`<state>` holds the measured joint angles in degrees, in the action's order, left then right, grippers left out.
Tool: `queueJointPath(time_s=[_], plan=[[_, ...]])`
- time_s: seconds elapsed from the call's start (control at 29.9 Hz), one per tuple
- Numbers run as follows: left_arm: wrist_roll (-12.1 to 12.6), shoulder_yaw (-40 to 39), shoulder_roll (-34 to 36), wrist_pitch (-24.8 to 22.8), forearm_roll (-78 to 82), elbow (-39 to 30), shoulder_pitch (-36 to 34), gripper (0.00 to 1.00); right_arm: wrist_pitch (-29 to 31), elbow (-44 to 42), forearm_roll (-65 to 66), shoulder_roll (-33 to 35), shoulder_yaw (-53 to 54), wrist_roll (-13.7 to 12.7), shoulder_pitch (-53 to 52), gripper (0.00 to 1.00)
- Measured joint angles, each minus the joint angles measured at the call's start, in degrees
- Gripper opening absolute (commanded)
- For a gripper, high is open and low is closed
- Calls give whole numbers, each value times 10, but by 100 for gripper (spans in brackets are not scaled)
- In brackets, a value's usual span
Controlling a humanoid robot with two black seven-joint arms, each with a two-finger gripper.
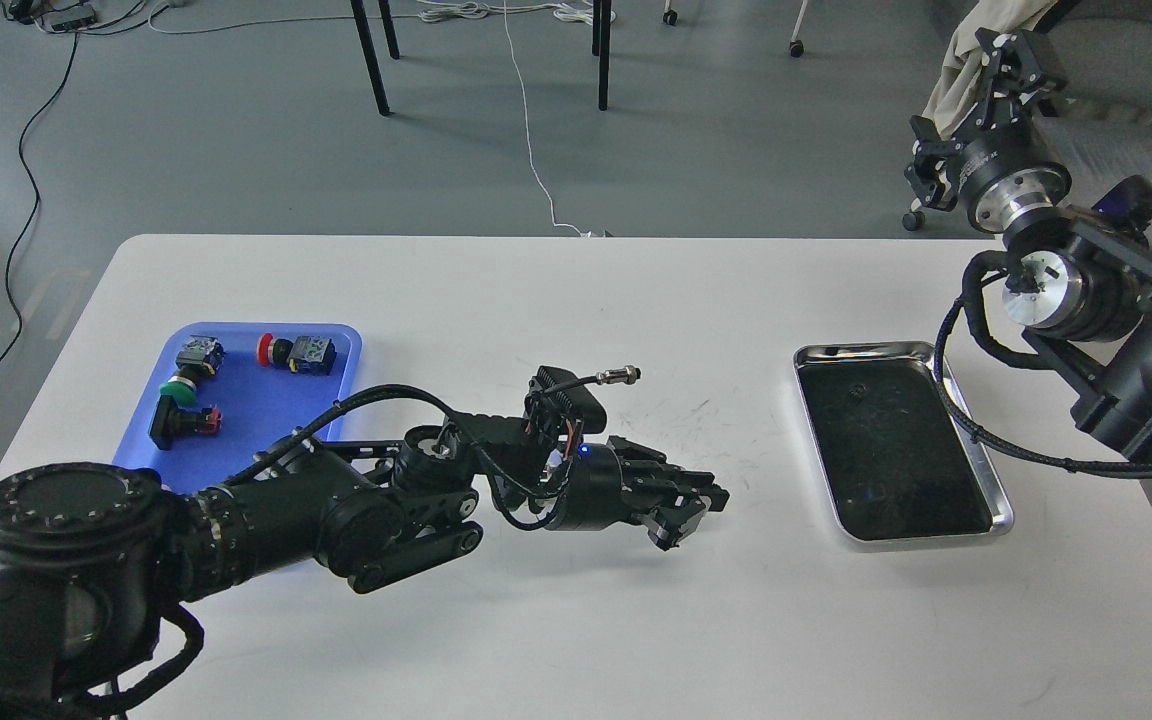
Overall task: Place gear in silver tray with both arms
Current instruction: 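Hold the gear near the silver tray and open the left gripper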
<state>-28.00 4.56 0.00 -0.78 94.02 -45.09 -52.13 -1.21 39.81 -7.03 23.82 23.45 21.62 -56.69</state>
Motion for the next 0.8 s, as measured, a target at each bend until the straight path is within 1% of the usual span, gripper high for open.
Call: queueJointPath(time_s=[0.23, 0.63, 0.8], plan=[[0, 0, 0, -1, -1, 0, 0, 22, 0, 0, 0, 0, -1, 0, 0, 97], [0, -1, 0, -2, -1, 0, 0, 29, 1, 0, 0, 0, -1, 0, 0, 97], [0, -1, 0, -2, -1, 0, 0, 38, 1, 0, 0, 1, -2, 0, 0, 97]])
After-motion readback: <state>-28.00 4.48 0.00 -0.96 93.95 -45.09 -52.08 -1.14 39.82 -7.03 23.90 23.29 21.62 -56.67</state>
